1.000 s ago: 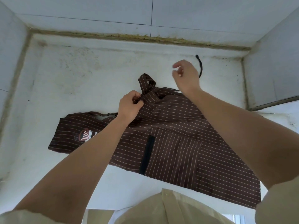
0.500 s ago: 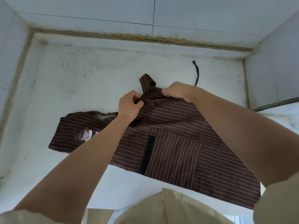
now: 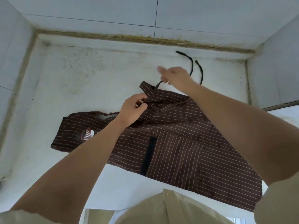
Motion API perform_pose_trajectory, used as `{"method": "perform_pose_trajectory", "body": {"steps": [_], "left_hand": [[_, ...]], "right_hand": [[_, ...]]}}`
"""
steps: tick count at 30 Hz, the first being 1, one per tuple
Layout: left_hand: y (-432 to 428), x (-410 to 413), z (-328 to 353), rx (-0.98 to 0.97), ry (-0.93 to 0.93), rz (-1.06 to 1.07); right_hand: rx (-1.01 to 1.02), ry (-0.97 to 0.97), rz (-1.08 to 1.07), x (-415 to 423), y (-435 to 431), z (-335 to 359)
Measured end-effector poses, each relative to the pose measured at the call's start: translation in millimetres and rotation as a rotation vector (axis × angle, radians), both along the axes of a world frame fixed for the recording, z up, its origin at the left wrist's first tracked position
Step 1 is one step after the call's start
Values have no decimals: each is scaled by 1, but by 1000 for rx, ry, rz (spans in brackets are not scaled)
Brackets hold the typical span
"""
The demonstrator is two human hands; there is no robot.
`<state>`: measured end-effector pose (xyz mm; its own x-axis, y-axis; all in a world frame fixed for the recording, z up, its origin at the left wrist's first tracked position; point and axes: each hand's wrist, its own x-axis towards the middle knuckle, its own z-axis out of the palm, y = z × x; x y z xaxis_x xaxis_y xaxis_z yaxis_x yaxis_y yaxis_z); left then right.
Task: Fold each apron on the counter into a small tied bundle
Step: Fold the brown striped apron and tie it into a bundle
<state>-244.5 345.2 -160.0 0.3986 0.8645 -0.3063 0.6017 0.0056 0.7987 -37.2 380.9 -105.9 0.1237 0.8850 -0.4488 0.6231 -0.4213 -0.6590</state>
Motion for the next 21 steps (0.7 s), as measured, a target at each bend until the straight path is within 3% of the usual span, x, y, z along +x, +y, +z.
{"method": "perform_pose_trajectory", "body": {"steps": [3,9,13,15,18,21], "left_hand": [[-3,-4,2,38,20,-6],[-6,-27,-7,280,240,25],[-15,-38,-9,384,394,-33],[-20,-42,-12,363,513,-58],[-27,-48,-11,362,578,-40],[-36,-51,-5,365,573,-40]], "right_hand": [[-53,-162,276,-30,-2,-12],[245,-73,28,-29,-3,-31],[432,-193,-58,-28,-19,-33],[334,-167,15,-31,-28,-31],[-48,-232,343,-37,-44,-34],[44,-359,389,-40,-56,-38]]}}
